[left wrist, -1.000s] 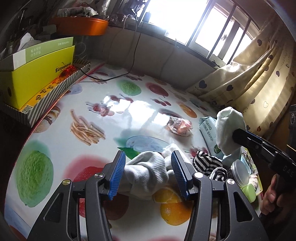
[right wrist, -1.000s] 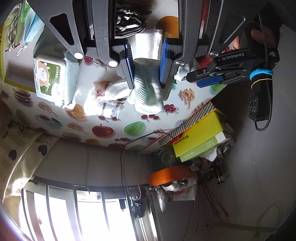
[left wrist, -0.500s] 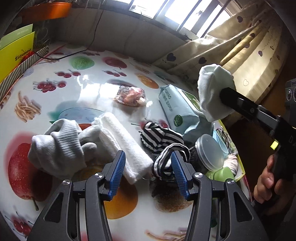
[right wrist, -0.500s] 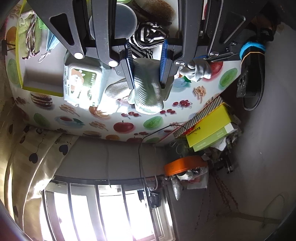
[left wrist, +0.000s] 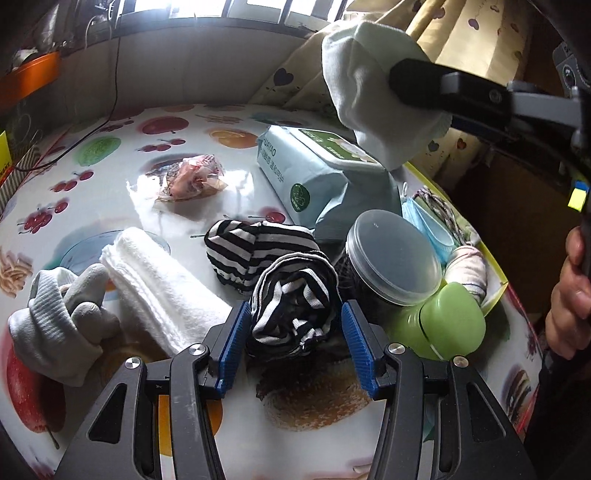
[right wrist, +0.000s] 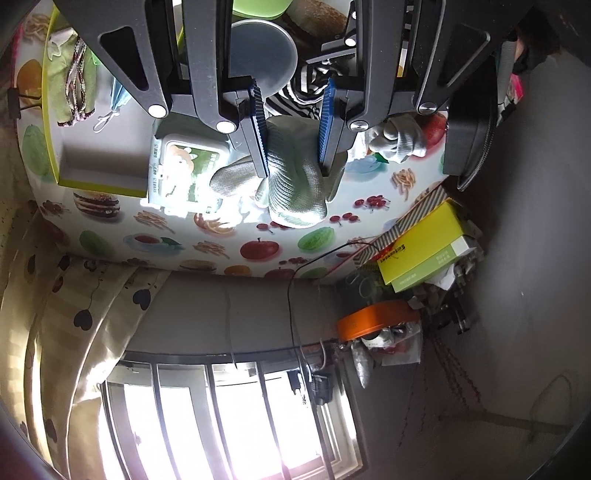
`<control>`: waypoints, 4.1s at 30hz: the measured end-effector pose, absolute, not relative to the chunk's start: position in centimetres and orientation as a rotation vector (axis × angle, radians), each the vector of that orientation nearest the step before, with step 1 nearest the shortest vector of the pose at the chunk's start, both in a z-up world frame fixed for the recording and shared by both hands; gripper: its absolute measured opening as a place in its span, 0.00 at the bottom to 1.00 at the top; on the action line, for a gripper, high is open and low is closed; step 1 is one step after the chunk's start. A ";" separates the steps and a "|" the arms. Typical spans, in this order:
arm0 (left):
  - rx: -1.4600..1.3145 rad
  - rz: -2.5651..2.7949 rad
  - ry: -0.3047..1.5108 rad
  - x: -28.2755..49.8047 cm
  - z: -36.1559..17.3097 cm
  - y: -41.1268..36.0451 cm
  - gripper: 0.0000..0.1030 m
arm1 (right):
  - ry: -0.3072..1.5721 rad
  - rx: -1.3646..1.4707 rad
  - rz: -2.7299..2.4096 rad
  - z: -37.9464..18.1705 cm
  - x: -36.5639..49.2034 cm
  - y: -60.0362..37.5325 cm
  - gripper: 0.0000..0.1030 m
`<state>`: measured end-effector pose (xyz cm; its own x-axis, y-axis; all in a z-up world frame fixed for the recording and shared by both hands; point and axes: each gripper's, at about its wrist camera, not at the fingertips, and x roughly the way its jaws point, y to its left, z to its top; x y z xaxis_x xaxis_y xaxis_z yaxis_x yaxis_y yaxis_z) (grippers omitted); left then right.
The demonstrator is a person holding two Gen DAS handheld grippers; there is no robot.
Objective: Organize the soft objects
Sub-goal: 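Release the white sock and grasp the black-and-white striped sock with the left tool, then carry the striped sock and knit glove toward the yellow-rimmed tray, then lower the knit glove into the tray and open the right tool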
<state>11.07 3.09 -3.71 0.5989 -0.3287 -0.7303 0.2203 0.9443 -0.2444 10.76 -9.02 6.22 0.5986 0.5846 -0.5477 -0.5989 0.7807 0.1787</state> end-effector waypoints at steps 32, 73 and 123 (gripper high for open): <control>-0.136 -0.242 0.739 5.9 0.2 2.7 0.21 | 0.563 0.018 0.639 7.8 6.0 -14.3 0.23; -0.145 -0.310 0.638 5.3 5.4 -2.5 0.21 | 0.521 0.091 0.507 7.7 3.8 -23.3 0.23; -0.160 -0.364 0.684 10.6 4.0 -4.8 0.21 | 0.812 0.098 0.460 -2.0 16.0 -22.7 0.41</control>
<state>10.61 -4.80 3.99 0.7154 -0.3789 -0.5871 0.2747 0.9251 -0.2622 16.03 -22.66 -1.99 0.5956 0.4327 -0.6768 -0.3589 0.8971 0.2577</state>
